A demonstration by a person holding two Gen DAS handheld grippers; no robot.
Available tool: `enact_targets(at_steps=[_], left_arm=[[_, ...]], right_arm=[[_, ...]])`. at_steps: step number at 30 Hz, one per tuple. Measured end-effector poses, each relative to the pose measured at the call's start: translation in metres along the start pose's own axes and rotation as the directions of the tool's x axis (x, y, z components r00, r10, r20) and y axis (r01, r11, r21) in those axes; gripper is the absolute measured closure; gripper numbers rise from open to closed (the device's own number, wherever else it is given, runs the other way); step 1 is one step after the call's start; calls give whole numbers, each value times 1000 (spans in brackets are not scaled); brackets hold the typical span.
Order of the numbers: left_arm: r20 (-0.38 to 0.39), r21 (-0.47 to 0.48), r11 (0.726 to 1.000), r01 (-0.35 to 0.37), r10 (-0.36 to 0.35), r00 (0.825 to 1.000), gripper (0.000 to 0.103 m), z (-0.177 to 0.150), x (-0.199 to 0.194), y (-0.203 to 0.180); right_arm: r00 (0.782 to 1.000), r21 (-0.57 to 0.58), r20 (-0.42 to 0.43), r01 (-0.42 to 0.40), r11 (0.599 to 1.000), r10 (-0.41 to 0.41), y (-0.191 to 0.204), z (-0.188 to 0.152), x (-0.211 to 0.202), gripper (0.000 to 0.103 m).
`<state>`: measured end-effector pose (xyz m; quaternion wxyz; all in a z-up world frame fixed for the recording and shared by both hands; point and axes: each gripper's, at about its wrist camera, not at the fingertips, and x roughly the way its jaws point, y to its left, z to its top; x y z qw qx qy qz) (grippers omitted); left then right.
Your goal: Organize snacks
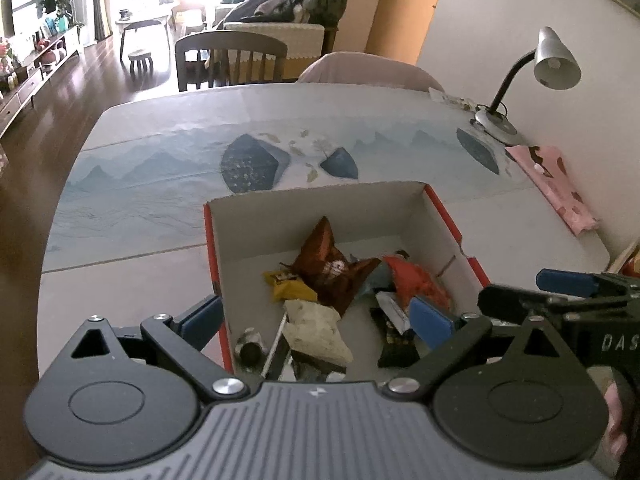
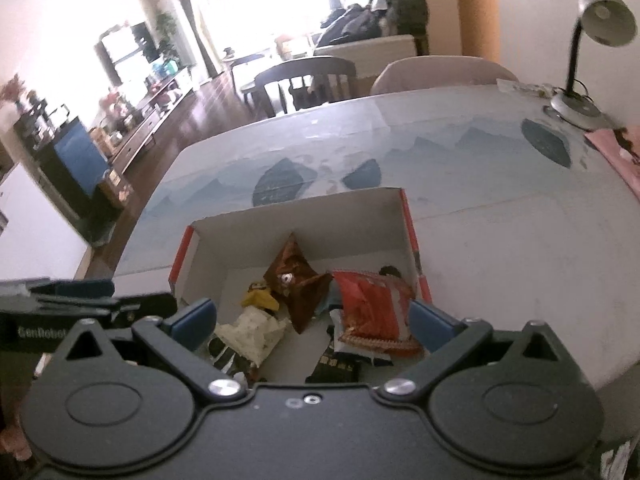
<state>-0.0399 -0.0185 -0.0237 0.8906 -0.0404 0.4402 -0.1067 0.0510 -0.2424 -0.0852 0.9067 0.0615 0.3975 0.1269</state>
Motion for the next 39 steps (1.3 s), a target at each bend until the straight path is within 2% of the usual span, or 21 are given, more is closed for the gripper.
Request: enact_targets(at_steps=[5, 14, 25, 31, 39], left_arm=[[14, 11, 1000, -21, 21, 1000, 3, -3, -5, -3], [25, 17, 1000, -26, 26, 999, 3, -3, -9, -5], [28, 25, 999, -23, 22, 999, 3, -2, -9, -9], [26, 10, 1000, -22, 22, 999, 3, -2, -8, -8], [34, -4, 999, -39, 39, 999, 3, -4, -11, -6]], right_arm=[[1000, 10, 18, -3, 1000, 2, 5, -6, -9, 0], [994, -17, 89, 67, 998, -66, 17, -9, -22, 0], [993, 39, 16, 113, 993, -113, 6, -9, -11, 0], [995, 58, 11, 102, 993, -103, 0, -10, -13, 0], [995, 28, 32, 94, 995, -95, 3, -11, -18, 0]])
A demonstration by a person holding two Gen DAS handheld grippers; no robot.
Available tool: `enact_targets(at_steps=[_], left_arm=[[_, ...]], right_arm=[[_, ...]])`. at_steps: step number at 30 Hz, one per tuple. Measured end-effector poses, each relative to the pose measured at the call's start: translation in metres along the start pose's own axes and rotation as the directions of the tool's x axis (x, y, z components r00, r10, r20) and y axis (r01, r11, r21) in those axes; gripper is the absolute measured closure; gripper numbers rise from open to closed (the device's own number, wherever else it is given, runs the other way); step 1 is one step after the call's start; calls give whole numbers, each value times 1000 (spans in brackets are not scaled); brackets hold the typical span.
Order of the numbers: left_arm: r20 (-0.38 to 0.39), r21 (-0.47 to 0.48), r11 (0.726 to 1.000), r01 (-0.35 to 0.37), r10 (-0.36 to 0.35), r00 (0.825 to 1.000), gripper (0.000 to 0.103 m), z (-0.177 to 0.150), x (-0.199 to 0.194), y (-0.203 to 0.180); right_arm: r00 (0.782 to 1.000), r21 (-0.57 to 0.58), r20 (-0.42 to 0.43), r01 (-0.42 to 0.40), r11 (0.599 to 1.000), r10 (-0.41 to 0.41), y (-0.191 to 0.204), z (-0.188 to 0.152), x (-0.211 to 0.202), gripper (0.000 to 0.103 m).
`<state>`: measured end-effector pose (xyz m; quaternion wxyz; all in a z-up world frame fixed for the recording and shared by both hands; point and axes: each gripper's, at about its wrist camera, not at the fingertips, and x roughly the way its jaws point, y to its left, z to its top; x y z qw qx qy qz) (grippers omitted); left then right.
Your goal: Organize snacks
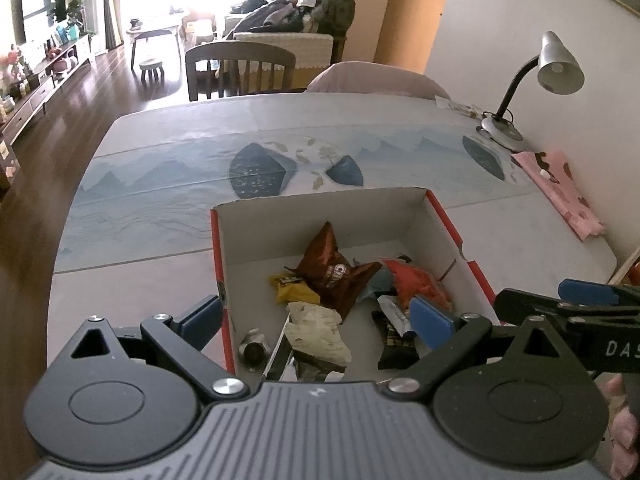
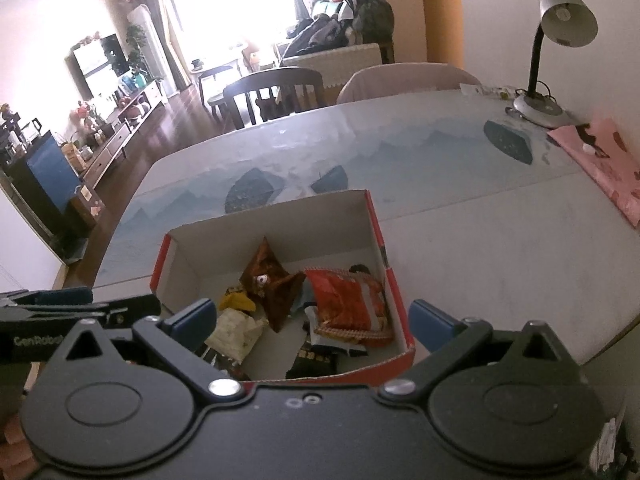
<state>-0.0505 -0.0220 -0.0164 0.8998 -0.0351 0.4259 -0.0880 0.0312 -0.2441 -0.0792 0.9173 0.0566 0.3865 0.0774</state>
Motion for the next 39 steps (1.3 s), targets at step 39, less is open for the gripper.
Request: enact_targets(at_steps=[39], left_arm=[[-33, 23, 999, 49, -48, 998, 3, -5, -2, -9]], right_arm=[[999, 15, 3, 46, 999, -46, 1, -6, -20, 2]])
